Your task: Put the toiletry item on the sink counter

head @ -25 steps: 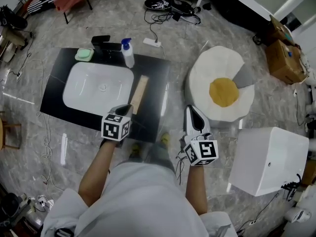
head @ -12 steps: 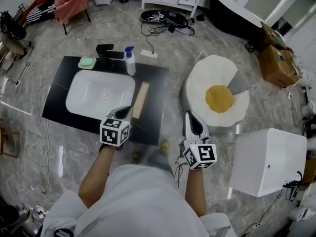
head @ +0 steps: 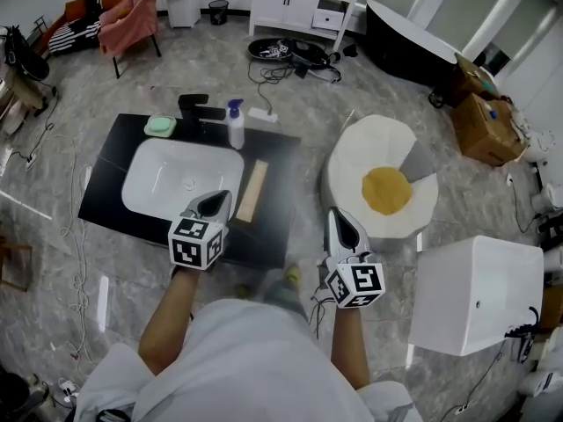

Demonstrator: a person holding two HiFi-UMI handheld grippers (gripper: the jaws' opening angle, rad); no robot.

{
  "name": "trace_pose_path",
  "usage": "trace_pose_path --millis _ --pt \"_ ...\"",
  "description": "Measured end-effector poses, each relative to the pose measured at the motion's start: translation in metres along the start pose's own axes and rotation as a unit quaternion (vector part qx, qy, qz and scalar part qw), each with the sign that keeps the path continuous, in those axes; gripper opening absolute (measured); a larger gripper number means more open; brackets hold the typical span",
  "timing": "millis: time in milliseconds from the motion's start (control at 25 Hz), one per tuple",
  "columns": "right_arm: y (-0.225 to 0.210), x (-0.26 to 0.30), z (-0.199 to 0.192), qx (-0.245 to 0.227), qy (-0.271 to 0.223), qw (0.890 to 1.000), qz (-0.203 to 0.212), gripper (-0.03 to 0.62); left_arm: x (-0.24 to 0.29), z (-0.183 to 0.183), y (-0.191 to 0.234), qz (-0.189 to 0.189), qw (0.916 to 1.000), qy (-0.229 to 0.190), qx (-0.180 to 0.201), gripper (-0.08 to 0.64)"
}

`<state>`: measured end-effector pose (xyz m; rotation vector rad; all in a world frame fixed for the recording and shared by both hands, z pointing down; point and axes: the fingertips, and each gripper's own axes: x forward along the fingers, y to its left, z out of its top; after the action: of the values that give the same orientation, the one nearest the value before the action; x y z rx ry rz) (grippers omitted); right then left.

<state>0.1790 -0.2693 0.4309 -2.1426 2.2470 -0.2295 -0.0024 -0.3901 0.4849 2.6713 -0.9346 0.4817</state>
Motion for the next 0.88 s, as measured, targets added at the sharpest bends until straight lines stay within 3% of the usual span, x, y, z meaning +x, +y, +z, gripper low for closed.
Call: trace_pose_path --millis 160,880 --pt "0.006 -0.005 0.003 -0.002 -0.005 1.000 -0.002 0.004 -0.013 0.013 0.003 0.002 0.9993 -0.025 0.028 -0.002" --pt "-0.001 -0.033 0.018 -0.011 -0.016 0.999 -0.050 0.004 -0.051 0.055 0.010 0.008 0.9942 -0.091 0.056 -0.002"
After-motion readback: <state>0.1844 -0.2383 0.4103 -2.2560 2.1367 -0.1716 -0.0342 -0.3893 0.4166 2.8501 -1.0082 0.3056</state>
